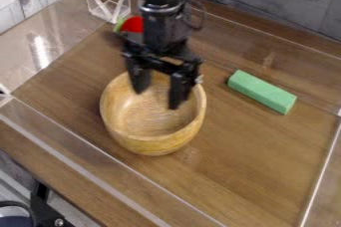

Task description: Move the red fruit to the right

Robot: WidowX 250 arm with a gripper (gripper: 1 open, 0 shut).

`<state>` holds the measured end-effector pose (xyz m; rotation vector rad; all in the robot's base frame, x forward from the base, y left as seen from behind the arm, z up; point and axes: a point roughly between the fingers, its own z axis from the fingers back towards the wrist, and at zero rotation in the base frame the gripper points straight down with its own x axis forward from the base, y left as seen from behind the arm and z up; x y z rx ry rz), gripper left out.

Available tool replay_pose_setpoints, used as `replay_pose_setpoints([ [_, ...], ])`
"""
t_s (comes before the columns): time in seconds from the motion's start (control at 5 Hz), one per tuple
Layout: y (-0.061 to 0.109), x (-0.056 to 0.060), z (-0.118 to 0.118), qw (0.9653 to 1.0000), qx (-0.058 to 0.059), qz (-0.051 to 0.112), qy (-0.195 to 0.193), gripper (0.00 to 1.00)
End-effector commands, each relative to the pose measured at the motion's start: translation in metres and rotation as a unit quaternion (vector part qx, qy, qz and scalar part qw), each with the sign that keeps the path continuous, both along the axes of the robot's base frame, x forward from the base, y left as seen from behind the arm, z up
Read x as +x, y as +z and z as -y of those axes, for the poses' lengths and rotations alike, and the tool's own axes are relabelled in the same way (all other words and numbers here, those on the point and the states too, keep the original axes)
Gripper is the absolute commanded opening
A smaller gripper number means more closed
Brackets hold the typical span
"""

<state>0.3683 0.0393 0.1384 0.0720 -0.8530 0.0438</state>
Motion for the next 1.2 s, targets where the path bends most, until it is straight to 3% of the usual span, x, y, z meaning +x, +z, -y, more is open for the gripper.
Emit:
replay_pose_setpoints([
  [0.0, 0.016, 0.000, -0.008, 0.9987, 0.011, 0.050, 0.010, 1.00],
  [0.2, 0.014, 0.000, -0.011, 0.9978, 0.009, 0.062, 0.024, 1.00],
  [0.4, 0.011, 0.000, -0.024, 0.9967, 0.000, 0.079, 0.017, 1.00],
  [1.0, 0.002, 0.000, -0.037, 0.9928, -0.052, 0.107, 0.009, 1.00],
])
